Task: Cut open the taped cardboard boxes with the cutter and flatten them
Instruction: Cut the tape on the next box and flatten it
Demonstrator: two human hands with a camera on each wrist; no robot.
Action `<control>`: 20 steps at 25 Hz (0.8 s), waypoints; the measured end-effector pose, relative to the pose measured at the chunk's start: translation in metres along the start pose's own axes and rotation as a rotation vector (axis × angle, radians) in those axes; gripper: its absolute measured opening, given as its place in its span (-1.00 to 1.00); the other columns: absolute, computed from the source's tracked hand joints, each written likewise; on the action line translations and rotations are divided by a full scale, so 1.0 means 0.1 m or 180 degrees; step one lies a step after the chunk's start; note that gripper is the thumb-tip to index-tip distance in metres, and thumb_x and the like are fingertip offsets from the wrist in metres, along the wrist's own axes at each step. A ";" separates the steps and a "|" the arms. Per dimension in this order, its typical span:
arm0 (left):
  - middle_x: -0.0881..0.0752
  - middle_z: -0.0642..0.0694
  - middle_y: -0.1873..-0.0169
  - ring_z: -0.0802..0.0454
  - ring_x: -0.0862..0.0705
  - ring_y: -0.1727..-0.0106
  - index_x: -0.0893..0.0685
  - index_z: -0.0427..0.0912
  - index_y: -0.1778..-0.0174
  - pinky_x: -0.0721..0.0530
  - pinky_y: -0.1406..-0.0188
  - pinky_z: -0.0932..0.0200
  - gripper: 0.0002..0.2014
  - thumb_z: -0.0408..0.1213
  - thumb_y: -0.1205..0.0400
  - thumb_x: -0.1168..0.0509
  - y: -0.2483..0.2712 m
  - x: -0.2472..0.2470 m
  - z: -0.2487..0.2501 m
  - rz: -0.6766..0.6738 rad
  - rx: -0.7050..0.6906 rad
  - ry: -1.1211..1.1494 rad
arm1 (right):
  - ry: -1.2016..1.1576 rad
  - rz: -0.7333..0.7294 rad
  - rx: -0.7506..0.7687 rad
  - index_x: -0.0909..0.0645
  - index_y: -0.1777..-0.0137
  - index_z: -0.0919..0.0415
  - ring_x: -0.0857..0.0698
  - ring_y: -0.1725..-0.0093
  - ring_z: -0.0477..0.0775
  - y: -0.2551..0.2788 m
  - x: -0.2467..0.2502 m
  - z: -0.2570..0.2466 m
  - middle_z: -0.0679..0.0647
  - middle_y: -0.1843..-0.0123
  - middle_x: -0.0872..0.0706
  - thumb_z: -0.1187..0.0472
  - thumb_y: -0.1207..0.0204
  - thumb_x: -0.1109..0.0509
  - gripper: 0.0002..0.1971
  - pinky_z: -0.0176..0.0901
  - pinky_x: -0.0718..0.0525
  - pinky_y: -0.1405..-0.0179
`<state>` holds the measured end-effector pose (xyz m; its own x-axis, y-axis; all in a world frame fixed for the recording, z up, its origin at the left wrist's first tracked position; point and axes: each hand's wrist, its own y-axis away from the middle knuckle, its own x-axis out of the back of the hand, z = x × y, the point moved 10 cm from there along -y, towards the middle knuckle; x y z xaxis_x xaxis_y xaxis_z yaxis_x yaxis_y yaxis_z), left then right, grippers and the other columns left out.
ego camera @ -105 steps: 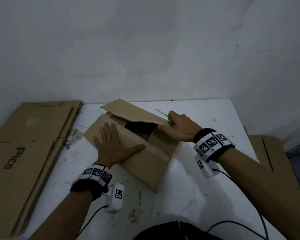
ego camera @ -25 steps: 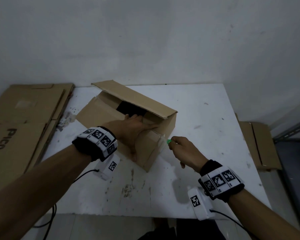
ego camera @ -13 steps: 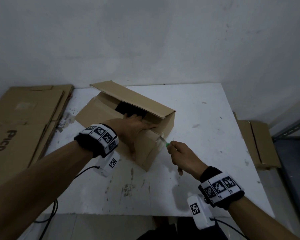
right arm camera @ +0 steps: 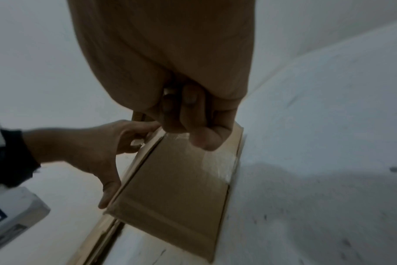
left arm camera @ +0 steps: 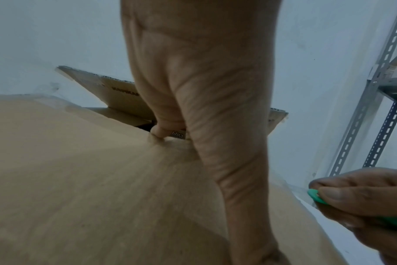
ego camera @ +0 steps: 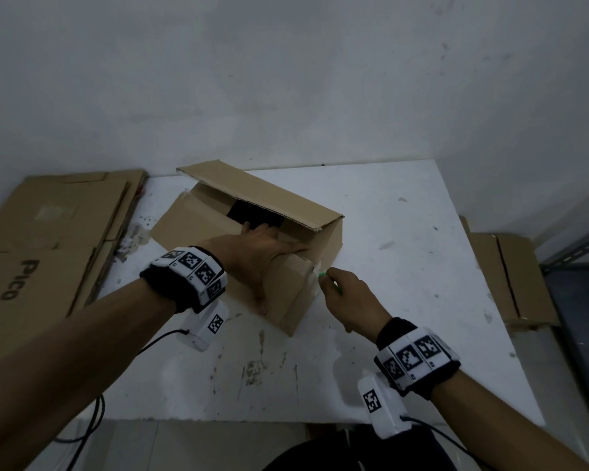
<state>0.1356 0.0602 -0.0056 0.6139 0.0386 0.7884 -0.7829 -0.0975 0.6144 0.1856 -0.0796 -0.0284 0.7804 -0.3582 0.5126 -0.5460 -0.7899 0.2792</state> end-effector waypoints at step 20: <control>-0.40 0.02 -0.23 0.04 -0.35 -0.27 -0.25 0.25 -0.65 -0.10 -0.56 -0.13 0.22 0.44 -0.05 -0.60 -0.01 0.19 -0.21 0.1061 -0.0046 0.0506 | -0.1845 0.0547 -0.0896 -0.47 0.06 0.23 -0.67 0.29 0.16 0.20 0.25 0.27 0.21 0.12 -0.68 0.06 -0.79 -0.06 -0.70 0.17 -0.80 0.16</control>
<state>0.1457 0.0818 0.0097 0.3025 0.1613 0.9394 -0.9394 -0.1166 0.3225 0.2023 -0.1175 -0.0320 0.6697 -0.7392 0.0711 -0.6747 -0.5657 0.4741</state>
